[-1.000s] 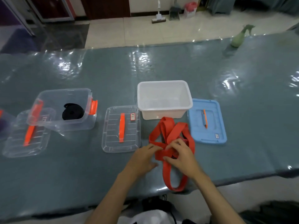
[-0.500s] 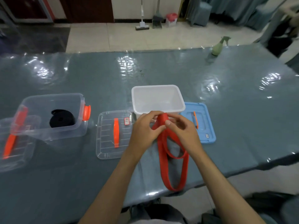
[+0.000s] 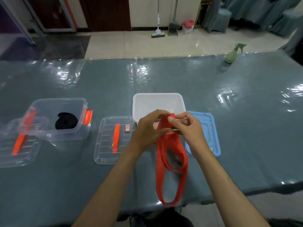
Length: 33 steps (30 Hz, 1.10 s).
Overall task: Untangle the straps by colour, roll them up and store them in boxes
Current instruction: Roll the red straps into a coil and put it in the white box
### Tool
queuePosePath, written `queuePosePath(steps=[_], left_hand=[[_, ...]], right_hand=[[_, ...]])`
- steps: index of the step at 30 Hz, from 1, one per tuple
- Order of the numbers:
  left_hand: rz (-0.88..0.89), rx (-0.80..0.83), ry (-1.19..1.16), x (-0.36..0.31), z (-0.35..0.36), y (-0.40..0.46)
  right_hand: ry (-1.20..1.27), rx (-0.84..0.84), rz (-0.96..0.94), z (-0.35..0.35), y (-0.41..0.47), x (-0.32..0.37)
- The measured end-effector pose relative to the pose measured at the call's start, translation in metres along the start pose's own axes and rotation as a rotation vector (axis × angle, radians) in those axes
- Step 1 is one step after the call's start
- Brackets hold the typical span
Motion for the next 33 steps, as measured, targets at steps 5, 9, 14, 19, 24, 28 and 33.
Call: queuePosePath(steps=[5, 9, 14, 19, 24, 28, 33], left_hand=[[0.013, -0.035, 0.088, -0.002, 0.021, 0.017], [0.052, -0.073, 0.164, -0.016, 0.027, 0.036], [0.003, -0.099, 0.152, -0.021, 0.029, 0.053], [-0.053, -0.269, 0.086, -0.024, 0.030, 0.055], [-0.074, -0.495, 0.033, -0.024, 0.035, 0.043], [-0.011, -0.509, 0.059, -0.030, 0.036, 0.041], [0.003, -0.456, 0.037, -0.024, 0.026, 0.050]], right_hand=[[-0.020, 0.095, 0.078, -0.027, 0.026, 0.017], [0.155, 0.164, 0.180, -0.036, 0.037, 0.023], [0.363, 0.216, 0.327, -0.045, 0.046, 0.017], [0.326, 0.339, 0.322, -0.043, 0.050, 0.025], [0.315, 0.364, 0.313, -0.040, 0.047, 0.042], [0.302, 0.342, 0.330, -0.032, 0.040, 0.046], [0.234, 0.308, 0.346, -0.016, 0.036, 0.042]])
Point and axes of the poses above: each hand's wrist, its own y-axis towards the middle knuckle, its own z-axis out of the palm, x = y × z, the point moved 9 cm from there along y, towards the middle knuckle, and after that the axes turned 14 degrees about z, right-handed, at the moved point
